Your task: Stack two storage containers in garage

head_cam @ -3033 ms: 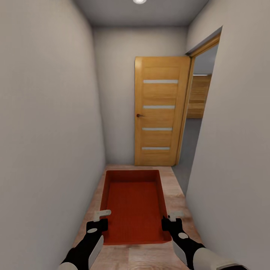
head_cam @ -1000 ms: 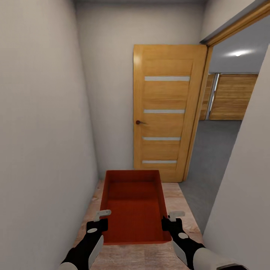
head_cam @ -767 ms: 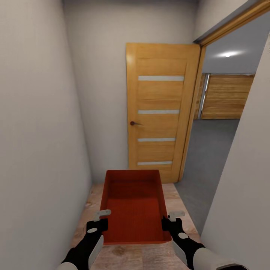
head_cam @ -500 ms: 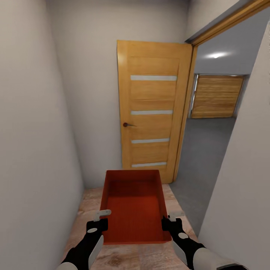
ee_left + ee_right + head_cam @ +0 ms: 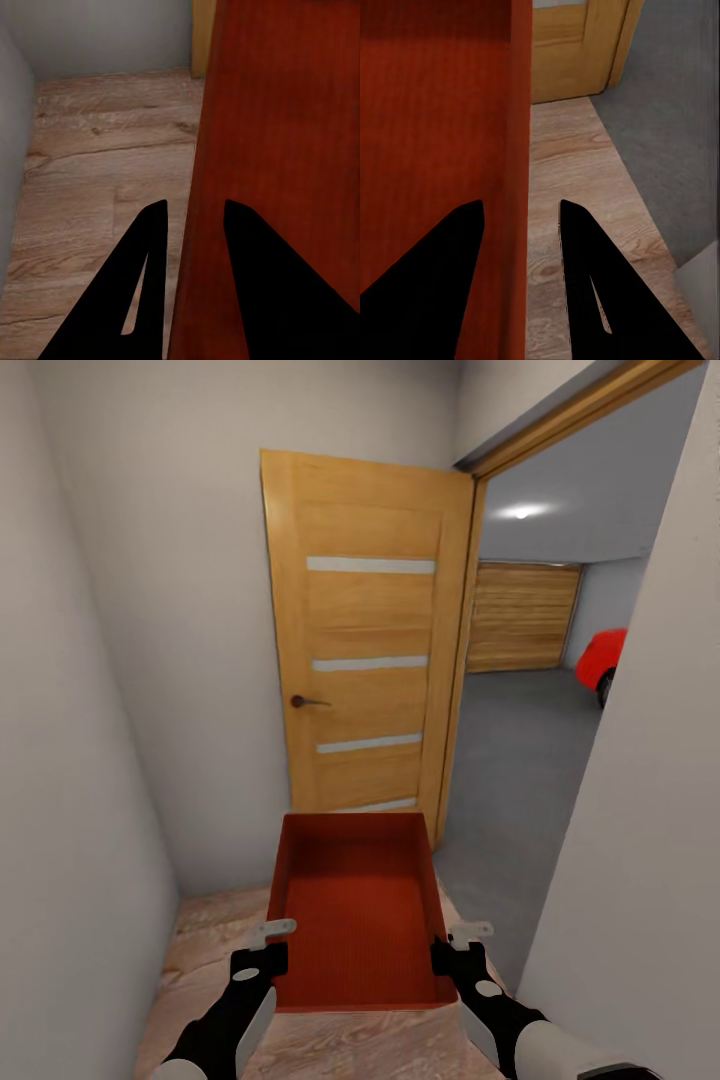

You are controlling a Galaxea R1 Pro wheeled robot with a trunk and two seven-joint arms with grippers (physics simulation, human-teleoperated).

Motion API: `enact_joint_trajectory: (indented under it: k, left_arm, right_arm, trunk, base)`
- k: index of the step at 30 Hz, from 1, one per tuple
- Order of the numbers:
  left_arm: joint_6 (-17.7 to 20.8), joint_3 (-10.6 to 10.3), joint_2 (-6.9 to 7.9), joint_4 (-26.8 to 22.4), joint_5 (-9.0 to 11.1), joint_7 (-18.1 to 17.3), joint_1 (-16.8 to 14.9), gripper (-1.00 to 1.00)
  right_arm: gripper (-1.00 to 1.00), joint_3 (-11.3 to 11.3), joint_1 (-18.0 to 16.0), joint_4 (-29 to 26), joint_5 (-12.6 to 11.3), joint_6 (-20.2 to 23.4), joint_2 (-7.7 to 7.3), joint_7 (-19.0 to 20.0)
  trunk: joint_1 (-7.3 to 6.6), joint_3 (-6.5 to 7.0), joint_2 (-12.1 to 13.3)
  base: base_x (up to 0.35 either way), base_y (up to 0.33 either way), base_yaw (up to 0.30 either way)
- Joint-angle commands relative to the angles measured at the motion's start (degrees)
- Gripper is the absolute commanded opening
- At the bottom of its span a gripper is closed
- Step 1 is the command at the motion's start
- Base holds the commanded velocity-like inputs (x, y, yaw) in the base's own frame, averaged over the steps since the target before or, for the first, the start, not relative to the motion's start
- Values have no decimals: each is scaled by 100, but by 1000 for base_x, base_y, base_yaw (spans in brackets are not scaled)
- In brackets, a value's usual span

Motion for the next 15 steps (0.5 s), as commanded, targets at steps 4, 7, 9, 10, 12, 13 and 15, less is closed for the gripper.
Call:
enact_joint_trajectory:
  k: [4, 7, 9, 10, 12, 13, 15]
  left_arm:
    - [32, 119, 20, -291, 18, 36, -4, -100]
    - [32, 119, 20, -293, 18, 36, -4, -100]
    - [32, 118, 20, -293, 17, 36, -4, -100]
    - [32, 118, 20, -292, 18, 36, -4, -100]
    - [32, 118, 20, -295, 18, 36, -4, -100]
    - [31, 118, 20, -294, 18, 36, -4, -100]
    - [32, 118, 20, -293, 18, 36, -4, -100]
  right_arm:
    - [-100, -6, -3, 15, 32, 2, -2, -12]
    - [-100, -6, -3, 16, 32, 2, -2, -12]
    - [-100, -6, -3, 15, 32, 2, -2, -12]
    - [-100, -6, -3, 16, 32, 2, -2, -12]
    - [-100, -6, -3, 17, 32, 2, -5, -12]
    - [-100, -6, -3, 16, 32, 2, -6, -12]
    - [-100, -6, -3, 16, 32, 2, -7, -12]
  trunk:
    - [4, -9, -6]
    - [4, -9, -6]
    - [4, -9, -6]
    - [4, -9, -6]
    - [4, -9, -6]
    - [4, -9, -6]
    - [4, -9, -6]
  base:
    - [312, 168, -283]
    - [312, 153, -283]
    - [312, 138, -283]
    - [312, 130, -283]
    - [313, 122, -283]
    - [313, 118, -283]
    - [313, 118, -283]
